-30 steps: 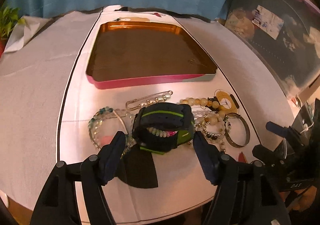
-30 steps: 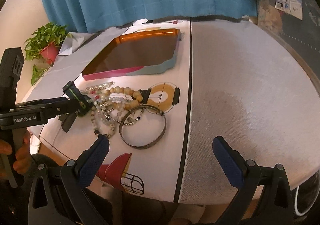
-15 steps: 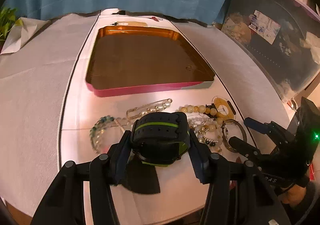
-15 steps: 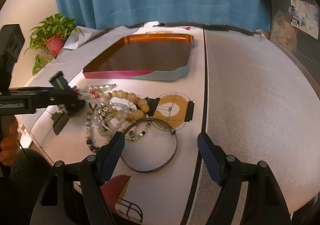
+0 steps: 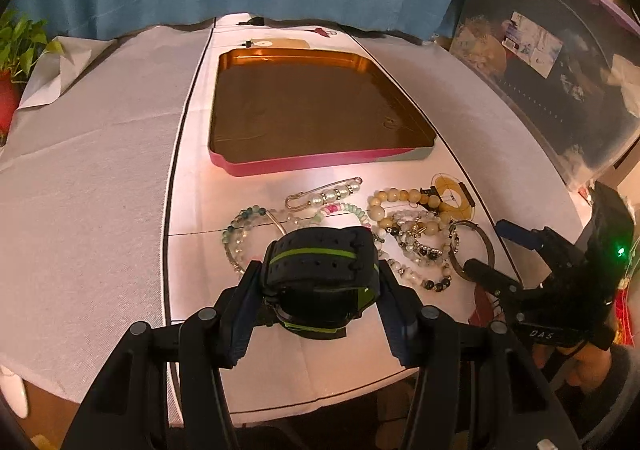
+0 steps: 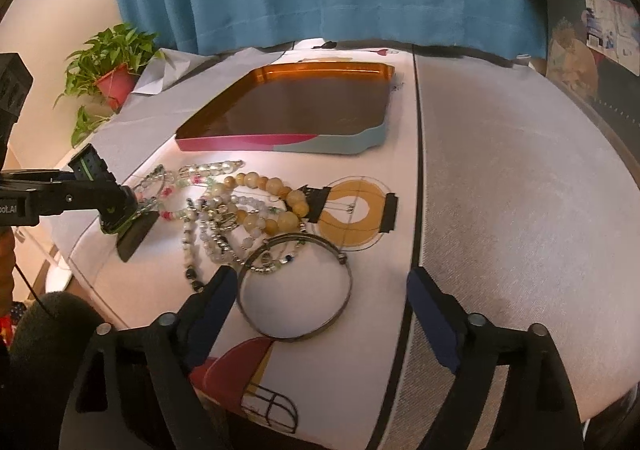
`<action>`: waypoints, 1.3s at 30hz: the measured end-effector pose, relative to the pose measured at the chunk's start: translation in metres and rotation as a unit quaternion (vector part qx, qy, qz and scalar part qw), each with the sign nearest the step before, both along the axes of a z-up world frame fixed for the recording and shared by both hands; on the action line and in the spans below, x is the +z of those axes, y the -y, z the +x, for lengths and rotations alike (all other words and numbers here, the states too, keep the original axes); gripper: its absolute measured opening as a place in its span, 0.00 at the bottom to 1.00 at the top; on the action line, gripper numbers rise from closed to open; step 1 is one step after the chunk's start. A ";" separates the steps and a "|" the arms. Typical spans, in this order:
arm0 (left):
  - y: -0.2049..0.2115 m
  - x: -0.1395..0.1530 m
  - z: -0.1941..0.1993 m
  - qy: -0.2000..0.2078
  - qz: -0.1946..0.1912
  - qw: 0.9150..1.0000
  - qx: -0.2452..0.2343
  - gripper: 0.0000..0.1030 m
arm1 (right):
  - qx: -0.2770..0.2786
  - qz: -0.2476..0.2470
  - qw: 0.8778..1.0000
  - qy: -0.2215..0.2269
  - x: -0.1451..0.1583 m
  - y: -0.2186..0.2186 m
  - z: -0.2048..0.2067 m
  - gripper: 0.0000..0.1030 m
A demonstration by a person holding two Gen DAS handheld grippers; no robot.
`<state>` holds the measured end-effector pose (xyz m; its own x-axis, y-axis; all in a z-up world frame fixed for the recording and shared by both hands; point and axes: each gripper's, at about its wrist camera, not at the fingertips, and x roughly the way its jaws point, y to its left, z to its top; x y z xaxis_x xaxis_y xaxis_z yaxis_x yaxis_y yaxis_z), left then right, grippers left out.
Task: Organize jewelry
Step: 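Close the right gripper on the silver bangle while the left gripper holds the smartwatch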
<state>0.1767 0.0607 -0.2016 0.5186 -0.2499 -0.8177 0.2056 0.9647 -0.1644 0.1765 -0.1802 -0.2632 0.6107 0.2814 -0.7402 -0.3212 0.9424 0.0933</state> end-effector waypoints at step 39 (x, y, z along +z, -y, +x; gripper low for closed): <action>-0.068 -0.038 -0.006 -0.002 0.037 0.997 0.074 0.49 | 0.019 -0.059 0.998 0.018 -0.001 -0.002 0.005 0.64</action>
